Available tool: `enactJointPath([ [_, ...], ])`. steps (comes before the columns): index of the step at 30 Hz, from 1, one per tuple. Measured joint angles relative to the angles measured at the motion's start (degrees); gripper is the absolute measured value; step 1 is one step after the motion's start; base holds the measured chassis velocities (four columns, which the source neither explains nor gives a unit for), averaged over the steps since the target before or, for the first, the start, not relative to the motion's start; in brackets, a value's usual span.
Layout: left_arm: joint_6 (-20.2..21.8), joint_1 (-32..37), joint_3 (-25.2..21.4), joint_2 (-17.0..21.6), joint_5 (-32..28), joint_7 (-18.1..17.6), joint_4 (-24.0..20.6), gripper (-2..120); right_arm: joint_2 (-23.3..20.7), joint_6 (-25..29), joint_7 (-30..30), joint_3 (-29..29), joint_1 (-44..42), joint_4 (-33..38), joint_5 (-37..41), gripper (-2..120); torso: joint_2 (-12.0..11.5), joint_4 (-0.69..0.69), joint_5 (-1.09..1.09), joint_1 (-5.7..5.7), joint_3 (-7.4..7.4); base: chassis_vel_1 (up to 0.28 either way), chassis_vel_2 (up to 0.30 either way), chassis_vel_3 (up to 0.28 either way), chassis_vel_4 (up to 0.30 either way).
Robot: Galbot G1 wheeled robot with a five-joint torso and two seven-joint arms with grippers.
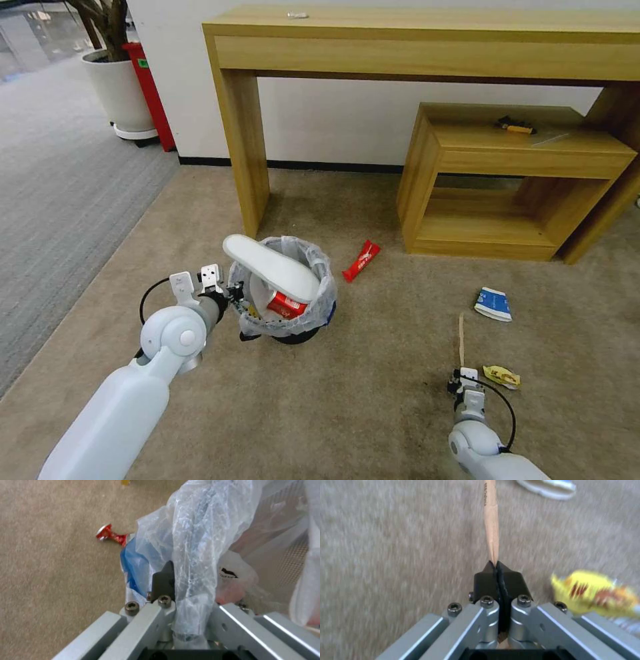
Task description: Pick up the trash bin and place the garbage on the floor into it.
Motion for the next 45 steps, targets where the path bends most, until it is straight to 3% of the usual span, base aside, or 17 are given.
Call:
enactJointPath([
  [6, 0.1, -0.8, 0.6, 0.0, 0.1, 0.4, 1.5, 0, -3.9, -0.5, 1.2, -1.7, 0.9, 6.9, 0.1, 0, 0.0, 0.01, 0.00, 0.00, 0.00, 0.000, 0.000, 0.000, 0.000],
  [9, 0.6, -2.2, 1.3, 0.3, -1.4, -0.5, 1.4, 0, -8.3, -2.1, 2.8, -3.9, 2.8, 16.0, 1.7, 0, 0.0, 0.00, -0.01, 0.00, 0.00, 0.000, 0.000, 0.000, 0.000],
  [17, 1.2, -2.9, 3.0, 1.1, -2.5, -1.4, 0.9, 0, -14.5, -5.1, 5.1, -7.6, 6.6, 28.6, 5.4, 0, 0.0, 0.02, 0.00, 0.00, 0.00, 0.000, 0.000, 0.000, 0.000],
  [20, 1.3, -3.0, 3.9, 1.0, -1.8, -1.2, 1.8, 0, -19.1, -6.9, 6.0, -10.5, 9.2, 37.0, 8.4, 0, 0.0, 0.01, -0.01, 0.00, 0.00, 0.000, 0.000, 0.000, 0.000],
  [27, 1.6, -4.4, 5.4, 0.6, -1.4, -1.0, 3.3, 0, -23.8, -8.6, 7.3, -16.3, 17.3, 46.4, 13.1, 0, 0.0, -0.01, 0.01, 0.00, 0.00, 0.000, 0.000, 0.000, 0.000],
  [35, 1.8, -6.2, 6.8, 0.1, -1.4, -1.2, 4.3, 0, -23.4, -9.7, 8.7, -25.3, 29.2, 51.9, 18.4, 0, 0.0, 0.00, -0.02, 0.00, 0.00, 0.000, 0.000, 0.000, 0.000],
  [45, 1.8, -9.5, 8.4, -1.2, -1.6, -1.2, 6.7, 0, -14.6, -10.2, 10.9, -39.9, 41.9, 54.5, 22.3, 0, 0.0, 0.02, -0.01, 0.01, 0.01, 0.000, 0.000, 0.000, 0.000],
])
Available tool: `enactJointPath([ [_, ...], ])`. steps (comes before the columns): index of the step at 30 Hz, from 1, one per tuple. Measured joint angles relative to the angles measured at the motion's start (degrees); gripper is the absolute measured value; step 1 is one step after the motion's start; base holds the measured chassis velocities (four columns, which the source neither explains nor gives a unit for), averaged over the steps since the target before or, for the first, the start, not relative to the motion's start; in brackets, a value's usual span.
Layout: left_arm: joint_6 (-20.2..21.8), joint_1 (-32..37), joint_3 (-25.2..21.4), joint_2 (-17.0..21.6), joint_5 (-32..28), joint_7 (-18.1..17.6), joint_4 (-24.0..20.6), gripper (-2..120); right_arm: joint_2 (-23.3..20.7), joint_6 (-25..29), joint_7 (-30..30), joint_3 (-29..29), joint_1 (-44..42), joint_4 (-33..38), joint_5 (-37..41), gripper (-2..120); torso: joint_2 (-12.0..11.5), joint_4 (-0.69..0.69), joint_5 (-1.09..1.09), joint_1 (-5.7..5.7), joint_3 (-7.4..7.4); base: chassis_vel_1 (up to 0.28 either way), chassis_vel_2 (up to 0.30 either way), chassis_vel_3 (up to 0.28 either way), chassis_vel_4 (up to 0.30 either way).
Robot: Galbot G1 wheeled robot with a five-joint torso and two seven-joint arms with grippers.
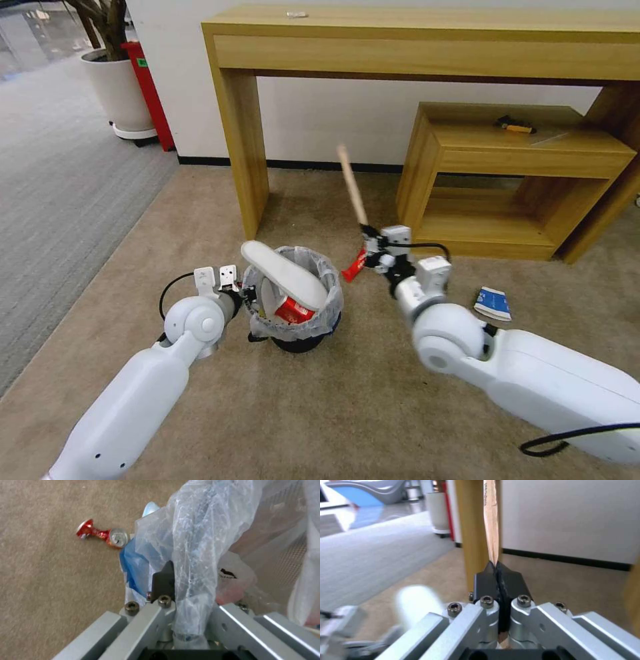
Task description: Pick up the trash bin and place the garbage on the floor into it.
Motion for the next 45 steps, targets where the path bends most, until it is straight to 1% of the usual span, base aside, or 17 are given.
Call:
enactJointPath([
  [1, 0.0, 0.0, 0.0, 0.0, 0.0, 0.0, 0.0, 0, 0.0, 0.0, 0.0, 0.0, 0.0, 0.0, 0.0, 0, 0.0, 0.00, 0.00, 0.00, 0.00, 0.000, 0.000, 0.000, 0.000],
  [4, 0.0, -0.8, 0.4, -0.3, -0.3, -0.2, 0.3, 0, 2.7, 0.0, 0.2, -2.9, 2.3, -2.0, 0.0, 0, 0.0, -0.02, 0.00, 0.00, 0.00, 0.000, 0.000, 0.000, 0.000],
  [5, 0.0, -0.8, 0.4, -0.3, -0.3, -0.2, 0.3, 0, 2.7, 0.0, 0.2, -2.9, 2.3, -2.0, 0.0, 0, 0.0, -0.02, 0.00, 0.00, 0.00, 0.000, 0.000, 0.000, 0.000],
  [8, 0.0, -1.8, 0.7, -0.6, -0.6, -0.4, 0.7, 0, 4.5, 0.1, 0.2, -5.9, 3.2, -3.8, -0.4, 0, 0.0, -0.01, 0.01, 0.00, 0.00, 0.000, 0.000, 0.000, 0.000],
  [16, 0.0, -4.2, 1.4, -0.7, -2.1, -1.1, 1.2, 0, 6.8, 0.4, 0.4, -9.2, 2.3, -6.3, -1.4, 0, 0.0, -0.01, 0.02, 0.00, -0.01, 0.000, 0.000, 0.000, 0.000],
  [21, 0.2, -4.9, 1.6, -0.6, -3.2, -1.8, 0.6, 0, 7.1, 0.7, 0.2, -9.7, 0.7, -7.4, -2.2, 0, 0.0, -0.02, 0.02, 0.00, -0.01, 0.000, 0.000, 0.000, 0.000],
  [29, 0.4, -5.3, 1.8, 0.1, -4.6, -2.9, -2.3, 0, 7.4, 1.7, -0.8, -9.6, -3.3, -10.1, -4.3, 0, 0.0, -0.02, 0.02, 0.00, -0.01, 0.000, 0.000, 0.000, 0.000],
  [36, 0.4, -4.5, 1.8, 0.0, -4.8, -3.0, -4.2, 0, 7.8, 1.9, -1.1, -9.4, -5.0, -11.4, -4.9, 0, 0.0, -0.01, 0.02, -0.01, -0.01, 0.000, 0.000, 0.000, 0.000],
  [43, 0.4, -4.0, 1.9, -0.2, -4.6, -2.9, -4.2, 0, 8.2, 1.5, -1.1, -9.2, -6.2, -12.1, -5.2, 0, 0.0, -0.01, 0.02, 0.00, -0.01, 0.000, 0.000, 0.000, 0.000],
  [45, 0.4, -4.0, 1.9, -0.4, -4.5, -2.8, -3.5, 0, 8.3, 1.2, -1.0, -9.1, -6.3, -12.0, -5.0, 6, 0.0, -0.01, 0.02, 0.00, -0.01, 0.000, 0.000, 0.000, 0.000],
])
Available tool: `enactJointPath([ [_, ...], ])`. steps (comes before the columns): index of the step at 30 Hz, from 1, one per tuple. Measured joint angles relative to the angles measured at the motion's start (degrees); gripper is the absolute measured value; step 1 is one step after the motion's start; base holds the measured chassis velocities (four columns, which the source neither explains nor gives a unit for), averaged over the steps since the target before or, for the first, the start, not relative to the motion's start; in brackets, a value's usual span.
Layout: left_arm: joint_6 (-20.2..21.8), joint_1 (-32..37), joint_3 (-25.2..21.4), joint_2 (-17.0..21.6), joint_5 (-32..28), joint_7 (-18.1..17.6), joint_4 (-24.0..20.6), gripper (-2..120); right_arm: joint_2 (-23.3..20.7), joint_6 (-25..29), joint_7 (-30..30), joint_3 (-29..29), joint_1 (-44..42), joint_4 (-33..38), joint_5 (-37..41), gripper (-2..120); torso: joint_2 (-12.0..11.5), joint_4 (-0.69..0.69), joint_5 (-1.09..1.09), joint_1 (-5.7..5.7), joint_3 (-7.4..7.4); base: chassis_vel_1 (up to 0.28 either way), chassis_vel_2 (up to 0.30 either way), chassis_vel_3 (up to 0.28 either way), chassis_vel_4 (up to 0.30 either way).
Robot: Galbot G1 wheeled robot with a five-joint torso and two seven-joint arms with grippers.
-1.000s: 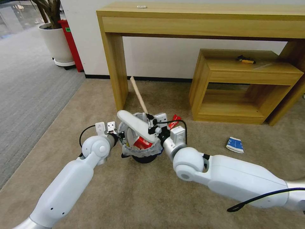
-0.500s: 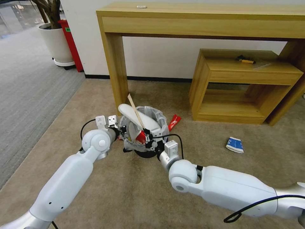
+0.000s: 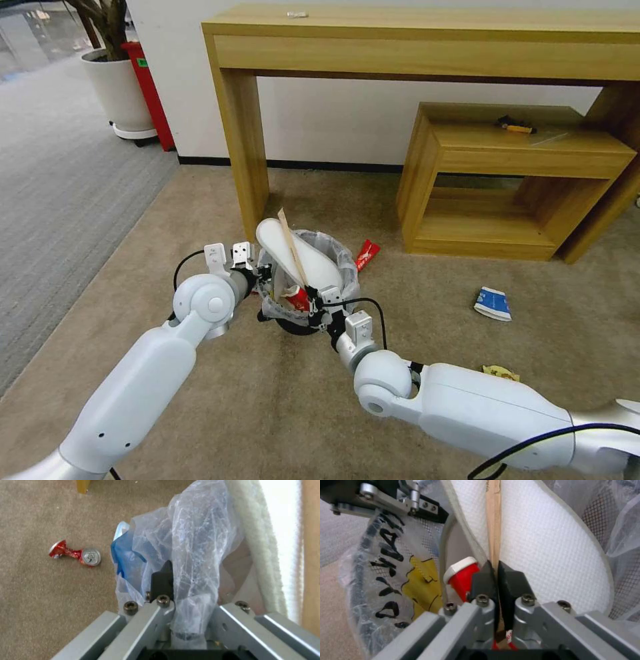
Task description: Pick up the trash bin and place the garbage on the floor into it.
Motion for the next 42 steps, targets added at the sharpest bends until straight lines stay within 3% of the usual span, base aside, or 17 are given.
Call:
enactJointPath([
  [9, 0.0, -1.2, 0.3, -1.3, 0.0, 0.0, 3.4, 0, 0.5, -0.6, 0.4, -0.2, 0.5, 0.3, 0.8, 34, 0.0, -0.01, 0.00, 0.00, 0.00, 0.000, 0.000, 0.000, 0.000],
  [12, 0.0, -1.5, 0.5, -1.5, 0.1, 0.0, 4.1, 0, 0.4, -0.8, 0.5, -0.2, 0.7, 0.6, 1.0, 49, 0.0, 0.00, 0.00, 0.00, 0.00, 0.000, 0.000, 0.000, 0.000],
  [16, -0.1, -1.5, 0.8, -1.4, 0.3, 0.1, 4.5, 0, 0.4, -0.8, 0.6, -0.2, 0.6, 0.6, 1.1, 58, 0.0, 0.00, 0.00, 0.00, 0.00, 0.000, 0.000, 0.000, 0.000],
  [18, -0.1, -1.5, 0.9, -1.7, 0.6, 0.2, 5.1, 0, 0.3, -0.8, 0.7, 0.0, 0.6, 0.7, 1.1, 70, 0.0, 0.00, 0.00, 0.00, 0.00, 0.000, 0.000, 0.000, 0.000],
  [20, -0.1, -1.5, 0.9, -1.8, 0.6, 0.2, 5.2, 0, 0.4, -0.8, 0.8, 0.0, 0.7, 0.7, 1.1, 72, 0.0, 0.00, 0.00, 0.00, 0.00, 0.000, 0.000, 0.000, 0.000],
  [23, -0.1, -1.6, 1.2, -2.2, 1.1, 0.3, 6.4, 0, 1.0, -0.9, 1.4, 0.8, 1.5, 0.6, 1.5, 89, 0.0, 0.00, 0.00, 0.00, 0.00, 0.000, 0.000, 0.000, 0.000],
  [26, -0.1, -1.4, 1.2, -2.4, 1.6, 0.5, 6.7, 0, 1.4, -0.9, 1.6, 1.6, 1.8, 0.5, 1.8, 98, 0.0, 0.00, 0.00, 0.00, 0.00, 0.000, 0.000, 0.000, 0.000],
  [33, -0.2, -1.0, 1.4, -2.5, 2.3, 1.0, 7.1, 0, 2.4, -1.0, 1.9, 4.5, 2.9, 0.3, 2.8, 100, 0.0, 0.00, 0.00, 0.00, 0.00, 0.000, 0.000, 0.000, 0.000],
  [42, -0.3, -0.4, 0.4, -1.6, 2.4, 1.2, 6.8, 0, 0.3, -1.3, 2.3, 16.3, 1.0, -0.4, 4.1, 100, 0.0, 0.01, 0.02, 0.00, 0.01, 0.000, 0.000, 0.000, 0.000],
])
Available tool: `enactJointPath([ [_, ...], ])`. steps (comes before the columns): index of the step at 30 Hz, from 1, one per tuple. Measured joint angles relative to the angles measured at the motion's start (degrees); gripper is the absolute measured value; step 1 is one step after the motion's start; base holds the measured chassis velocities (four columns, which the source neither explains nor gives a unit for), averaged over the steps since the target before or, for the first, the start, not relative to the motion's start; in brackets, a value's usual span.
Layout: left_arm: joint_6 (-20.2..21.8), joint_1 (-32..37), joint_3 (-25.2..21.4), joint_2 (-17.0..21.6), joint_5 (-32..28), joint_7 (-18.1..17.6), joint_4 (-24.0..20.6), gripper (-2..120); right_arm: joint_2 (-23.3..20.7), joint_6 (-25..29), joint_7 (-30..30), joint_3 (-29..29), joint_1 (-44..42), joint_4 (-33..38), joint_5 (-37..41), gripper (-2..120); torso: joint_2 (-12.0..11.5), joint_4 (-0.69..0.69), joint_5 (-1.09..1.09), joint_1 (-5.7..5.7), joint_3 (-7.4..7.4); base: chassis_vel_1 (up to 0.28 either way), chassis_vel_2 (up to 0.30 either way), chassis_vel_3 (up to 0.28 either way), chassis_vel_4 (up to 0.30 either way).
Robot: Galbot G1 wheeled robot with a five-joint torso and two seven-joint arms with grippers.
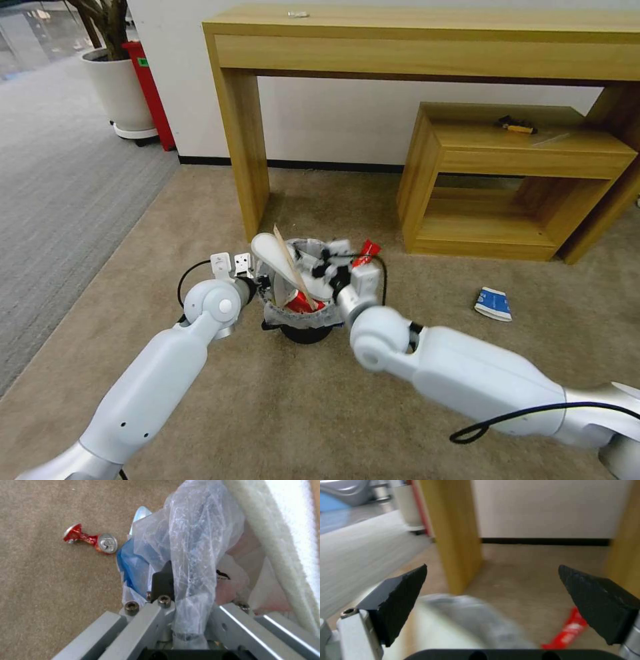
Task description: Pick up the trash bin and place the garbage on the floor into it.
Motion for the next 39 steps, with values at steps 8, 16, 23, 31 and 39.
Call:
enactJointPath([
  [8, -0.2, 1.4, -1.4, 1.3, 0.2, 0.6, -0.9, 0, -10.4, 0.7, -1.0, 14.2, -10.4, -0.3, -2.6, 100, 0.0, -0.04, 0.00, 0.00, -0.01, 0.000, 0.000, 0.000, 0.000],
  [16, -0.4, 2.4, -2.6, 2.1, 0.1, 0.7, -2.6, 0, -20.3, 2.9, -4.4, 29.7, -30.5, -4.7, -8.3, 100, 0.0, -0.06, 0.02, -0.01, -0.01, 0.000, 0.000, 0.000, 0.000],
  [23, -0.4, 3.2, -2.8, 2.3, 0.1, 0.6, -3.3, 0, -19.1, 5.7, -6.6, 37.0, -44.2, -11.0, -16.2, 100, 0.0, 0.00, -0.02, -0.01, -0.02, 0.000, 0.000, 0.000, 0.000],
  [31, -0.6, 4.5, -3.3, 2.2, 0.9, 0.7, -3.9, 0, -18.6, 7.8, -7.8, 36.3, -50.6, -17.3, -23.4, 100, 0.0, -0.01, -0.01, -0.01, -0.01, 0.000, 0.000, 0.000, 0.000],
  [39, -0.9, 5.8, -4.0, 2.3, 1.5, 1.1, -4.9, 0, -18.0, 9.0, -9.4, 32.6, -51.2, -23.8, -27.2, 100, 0.0, 0.00, -0.01, -0.01, -0.01, 0.000, 0.000, 0.000, 0.000],
])
